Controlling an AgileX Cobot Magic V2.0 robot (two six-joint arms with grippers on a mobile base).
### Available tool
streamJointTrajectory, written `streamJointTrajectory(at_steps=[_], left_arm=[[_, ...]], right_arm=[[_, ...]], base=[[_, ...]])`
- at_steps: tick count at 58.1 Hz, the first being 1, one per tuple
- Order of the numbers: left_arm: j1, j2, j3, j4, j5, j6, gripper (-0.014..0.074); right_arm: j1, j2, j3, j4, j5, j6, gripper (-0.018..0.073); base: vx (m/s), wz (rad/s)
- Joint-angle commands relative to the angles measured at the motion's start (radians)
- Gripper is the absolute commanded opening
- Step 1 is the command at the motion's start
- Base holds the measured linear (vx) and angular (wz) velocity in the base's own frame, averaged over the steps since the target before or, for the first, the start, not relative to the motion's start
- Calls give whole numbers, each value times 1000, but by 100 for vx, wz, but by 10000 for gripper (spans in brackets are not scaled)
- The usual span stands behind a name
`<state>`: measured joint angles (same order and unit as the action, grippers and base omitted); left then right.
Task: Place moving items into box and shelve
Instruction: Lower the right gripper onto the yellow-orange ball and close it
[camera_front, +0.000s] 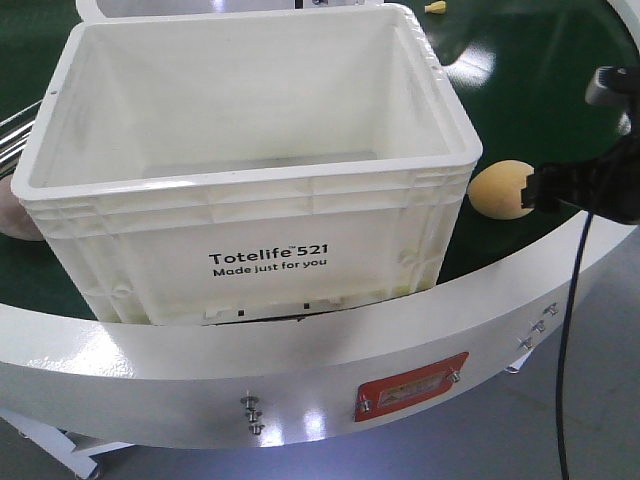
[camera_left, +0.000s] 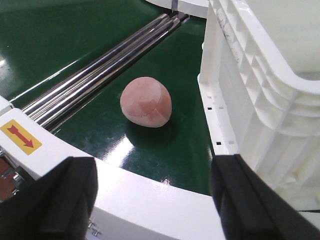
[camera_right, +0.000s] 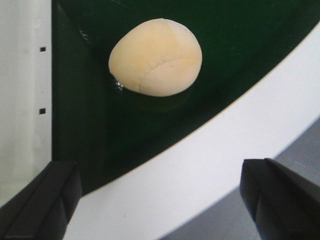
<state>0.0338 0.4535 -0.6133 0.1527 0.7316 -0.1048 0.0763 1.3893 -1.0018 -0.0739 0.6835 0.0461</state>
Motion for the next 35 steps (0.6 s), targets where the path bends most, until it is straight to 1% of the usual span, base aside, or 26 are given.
streamJointTrajectory(at_steps=[1,8,19,27,35], left_arm=[[-8,12,-24,8,-67,-3,552],[-8,12,-24,8,-67,-3,551],[-8,12,-24,8,-67,-3,551],[-8,12,-24,8,-67,-3,551],[-8,12,-24,8,-67,-3,551]], right_arm=[[-6,77,-119,-1,10,-24,701],[-6,231,-270,4,59,-54,701],[-8,406,-456,7,103,-75,701],[-8,504,-552,-4,142,-93,694],[-8,560,-595,-18,201,-103,680]], base=[[0,0],[0,0],[0,0],[0,0],[0,0]])
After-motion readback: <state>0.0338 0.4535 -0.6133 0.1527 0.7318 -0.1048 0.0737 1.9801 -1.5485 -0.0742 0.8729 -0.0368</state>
